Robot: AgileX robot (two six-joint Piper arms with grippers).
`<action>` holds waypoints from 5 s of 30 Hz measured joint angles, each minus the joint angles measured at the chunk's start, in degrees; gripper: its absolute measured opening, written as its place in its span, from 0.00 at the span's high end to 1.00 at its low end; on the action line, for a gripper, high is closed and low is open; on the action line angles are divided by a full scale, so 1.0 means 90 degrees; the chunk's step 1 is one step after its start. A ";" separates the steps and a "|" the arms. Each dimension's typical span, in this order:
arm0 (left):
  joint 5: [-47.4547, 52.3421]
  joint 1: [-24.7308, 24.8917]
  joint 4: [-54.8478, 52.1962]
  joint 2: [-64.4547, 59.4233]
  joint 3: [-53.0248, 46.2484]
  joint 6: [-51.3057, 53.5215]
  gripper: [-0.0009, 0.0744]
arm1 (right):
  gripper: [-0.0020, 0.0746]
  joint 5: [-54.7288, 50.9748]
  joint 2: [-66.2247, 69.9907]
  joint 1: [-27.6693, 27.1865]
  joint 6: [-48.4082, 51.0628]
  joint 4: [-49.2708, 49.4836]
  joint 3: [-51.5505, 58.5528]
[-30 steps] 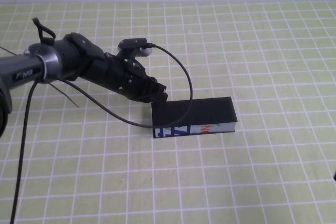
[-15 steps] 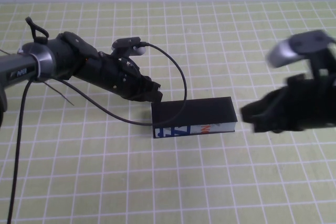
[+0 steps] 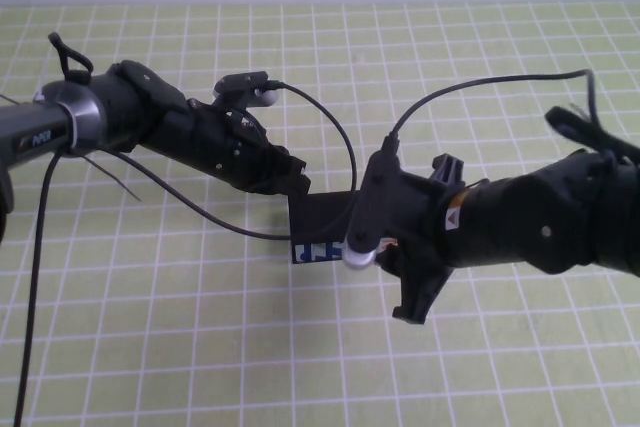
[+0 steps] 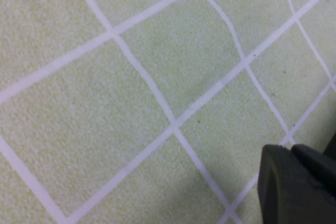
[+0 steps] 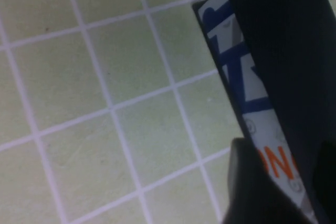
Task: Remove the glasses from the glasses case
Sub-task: Pick up the glasses from the glasses case
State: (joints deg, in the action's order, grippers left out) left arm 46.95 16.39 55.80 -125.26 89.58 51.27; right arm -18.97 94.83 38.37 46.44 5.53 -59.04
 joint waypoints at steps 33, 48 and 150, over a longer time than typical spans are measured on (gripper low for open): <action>-0.0020 0.0000 0.0000 -0.0004 0.0015 0.0000 0.99 | 0.88 0.1188 0.1368 -0.0305 0.0165 -0.1103 -0.0636; 0.0111 -0.0182 0.0000 0.0191 0.0035 0.0000 0.99 | 0.96 0.0960 0.1089 -0.0305 0.0200 -0.1120 -0.0836; 0.1514 -0.0456 0.4717 0.0178 -0.2539 0.9556 0.99 | 0.92 0.0870 0.1030 -0.0312 0.0120 -0.0425 -0.0936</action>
State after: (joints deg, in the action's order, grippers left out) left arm 60.58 12.28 98.25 -123.66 66.73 137.27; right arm -11.14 104.10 35.56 47.52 1.71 -67.47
